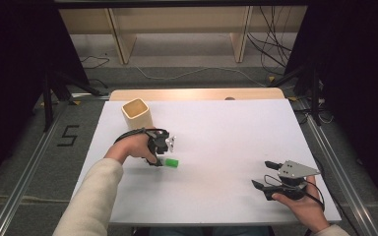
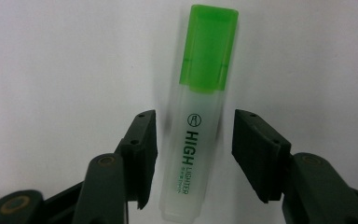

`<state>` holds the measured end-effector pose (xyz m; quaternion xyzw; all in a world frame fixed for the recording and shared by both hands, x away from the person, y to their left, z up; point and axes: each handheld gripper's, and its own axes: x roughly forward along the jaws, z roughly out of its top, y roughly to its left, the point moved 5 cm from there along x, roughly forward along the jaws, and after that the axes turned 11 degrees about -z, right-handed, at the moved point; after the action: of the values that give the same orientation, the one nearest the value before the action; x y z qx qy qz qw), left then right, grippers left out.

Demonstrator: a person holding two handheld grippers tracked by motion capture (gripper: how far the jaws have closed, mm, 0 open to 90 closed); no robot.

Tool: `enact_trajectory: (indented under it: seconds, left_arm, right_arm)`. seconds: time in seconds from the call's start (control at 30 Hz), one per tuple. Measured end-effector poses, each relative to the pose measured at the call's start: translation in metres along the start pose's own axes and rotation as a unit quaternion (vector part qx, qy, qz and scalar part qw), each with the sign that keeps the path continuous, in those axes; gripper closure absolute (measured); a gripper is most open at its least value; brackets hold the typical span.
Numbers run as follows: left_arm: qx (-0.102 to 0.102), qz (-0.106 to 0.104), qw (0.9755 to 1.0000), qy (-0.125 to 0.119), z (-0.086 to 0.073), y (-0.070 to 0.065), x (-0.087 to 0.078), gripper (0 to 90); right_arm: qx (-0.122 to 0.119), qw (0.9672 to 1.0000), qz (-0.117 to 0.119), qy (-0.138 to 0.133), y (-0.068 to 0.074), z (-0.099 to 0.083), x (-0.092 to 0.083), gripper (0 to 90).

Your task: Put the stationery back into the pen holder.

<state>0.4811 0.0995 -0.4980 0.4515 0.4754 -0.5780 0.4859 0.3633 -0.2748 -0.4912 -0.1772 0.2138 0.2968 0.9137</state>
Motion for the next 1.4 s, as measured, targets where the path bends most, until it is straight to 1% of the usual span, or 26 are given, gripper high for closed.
enact_trajectory:
  seconds: [0.03,0.07,0.17,0.3,0.43,0.47,0.5,0.63,0.77,0.97,1.03,1.07,1.17,1.2,1.27,1.4]
  left_arm:
    - [0.0,-0.004,1.0,0.001,-0.0001,-0.0004,0.0006,51.0]
    - [0.003,-0.005,1.0,0.005,-0.0001,-0.0003,0.0008,51.7]
    - [0.002,-0.004,1.0,0.005,0.0004,-0.0003,0.0011,53.3]
    - [0.005,-0.009,0.9999,0.01,0.0005,0.0,0.0019,55.6]
    - [0.008,-0.013,0.9998,0.012,0.0012,0.001,0.0027,56.7]
    - [0.004,-0.015,0.9998,0.009,0.0014,0.0004,0.0037,57.1]
    - [0.006,-0.018,0.9998,0.01,0.0015,0.0005,0.0041,57.7]
    - [0.006,-0.017,0.9998,0.008,0.0018,0.0015,0.0048,58.8]
    - [0.008,-0.016,0.9998,0.012,0.0012,0.0026,0.0044,60.2]
    - [0.008,-0.019,0.9997,0.015,0.0007,0.0037,0.0047,62.5]
    - [0.012,-0.021,0.9996,0.017,0.0008,0.0045,0.0054,62.8]
    - [0.008,-0.022,0.9996,0.013,0.001,0.004,0.0064,62.9]
    - [0.011,-0.021,0.9996,0.017,0.001,0.0046,0.007,63.4]
    - [0.011,-0.024,0.9995,0.019,0.001,0.0042,0.0071,63.5]
    - [0.018,-0.024,0.9992,0.025,0.001,0.005,0.0067,63.9]
    - [0.021,-0.023,0.9991,0.027,0.0008,0.005,0.007,65.8]
  right_arm:
    - [0.0,1.0,0.0,0.0,0.0,0.0,0.0001,19.6]
    - [0.002,1.0,-0.001,0.002,0.0001,-0.0002,-0.0002,19.6]
    - [0.0,1.0,0.0,0.0,0.0,0.0,-0.0001,19.6]
    - [-0.001,1.0,0.0,0.0,0.0002,0.0,-0.0002,19.6]
    - [0.0,1.0,0.0,0.0,0.0001,0.0,0.0001,19.6]
    - [0.0,1.0,0.0,0.001,0.0001,0.0,0.0,19.6]
    - [0.0,1.0,0.0,0.0,0.0001,0.0,-0.0001,19.6]
    - [0.002,1.0,-0.001,0.001,0.0001,-0.0001,-0.0004,19.6]
    - [0.0,1.0,0.0,0.0,0.0001,-0.0001,-0.0002,19.6]
    - [-0.001,1.0,0.0,0.001,0.0001,-0.0001,0.0,19.6]
    - [-0.001,1.0,0.0,0.001,0.0002,-0.0001,0.0,19.6]
    - [-0.001,1.0,0.0,0.001,0.0002,-0.0001,-0.0001,19.6]
    - [-0.001,1.0,0.0,0.0,0.0,-0.0001,-0.0003,19.6]
    - [-0.001,1.0,0.0,0.0,0.0,0.0,-0.0004,19.6]
    - [-0.001,1.0,0.0,0.0,0.0001,-0.0001,-0.0004,19.6]
    - [-0.001,1.0,0.0,0.0,0.0001,0.0,-0.0005,19.6]
